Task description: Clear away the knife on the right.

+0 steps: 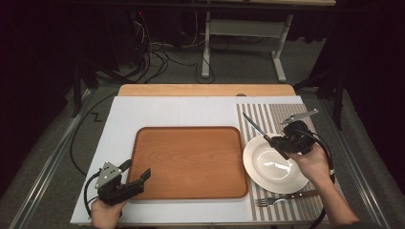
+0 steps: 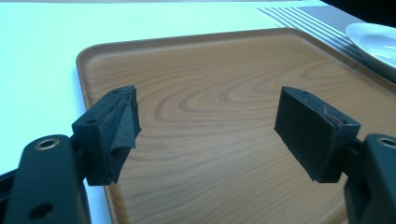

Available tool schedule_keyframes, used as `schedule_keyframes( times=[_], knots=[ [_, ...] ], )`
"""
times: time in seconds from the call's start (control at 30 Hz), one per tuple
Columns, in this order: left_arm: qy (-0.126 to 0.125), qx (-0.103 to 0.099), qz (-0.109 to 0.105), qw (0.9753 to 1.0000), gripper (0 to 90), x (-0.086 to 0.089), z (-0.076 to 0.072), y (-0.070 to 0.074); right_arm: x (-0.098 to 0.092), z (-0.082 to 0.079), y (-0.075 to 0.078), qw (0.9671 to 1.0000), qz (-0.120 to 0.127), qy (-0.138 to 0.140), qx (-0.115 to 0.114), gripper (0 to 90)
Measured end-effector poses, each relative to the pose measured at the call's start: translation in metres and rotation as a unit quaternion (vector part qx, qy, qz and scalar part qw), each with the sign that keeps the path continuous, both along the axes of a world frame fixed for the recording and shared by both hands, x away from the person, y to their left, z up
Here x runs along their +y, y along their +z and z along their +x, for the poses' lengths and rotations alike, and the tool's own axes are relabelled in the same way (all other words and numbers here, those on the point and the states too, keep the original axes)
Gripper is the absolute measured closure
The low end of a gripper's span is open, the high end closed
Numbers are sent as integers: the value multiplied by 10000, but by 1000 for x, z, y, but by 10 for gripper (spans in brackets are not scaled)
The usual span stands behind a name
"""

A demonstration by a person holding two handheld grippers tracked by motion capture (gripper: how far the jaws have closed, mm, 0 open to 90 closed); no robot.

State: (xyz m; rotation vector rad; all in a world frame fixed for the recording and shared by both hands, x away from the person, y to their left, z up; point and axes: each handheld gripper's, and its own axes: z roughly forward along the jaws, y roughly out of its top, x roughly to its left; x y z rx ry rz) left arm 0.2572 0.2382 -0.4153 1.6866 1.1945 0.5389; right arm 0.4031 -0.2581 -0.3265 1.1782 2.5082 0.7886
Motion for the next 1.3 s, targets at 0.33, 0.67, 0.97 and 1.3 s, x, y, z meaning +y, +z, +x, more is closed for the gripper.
schedule_keyframes(
  times=[0.33, 0.67, 0.97, 1.3],
  knots=[
    [-15, 7, -5, 10000, 231, 0, 0, 0, 29, -15, -5, 9992, 96, 381, 19, 777],
    [-15, 10, -3, 10000, 231, 0, 0, 0, 56, -28, -10, 9971, 112, 755, 53, 777],
    [-21, 11, -4, 10000, 231, 0, 0, 0, 81, -36, -21, 9946, -35, 1022, 159, 777],
    [-33, 12, 1, 10000, 231, 0, 0, 0, 103, -38, -32, 9920, -229, 1206, 276, 776]
  ],
)
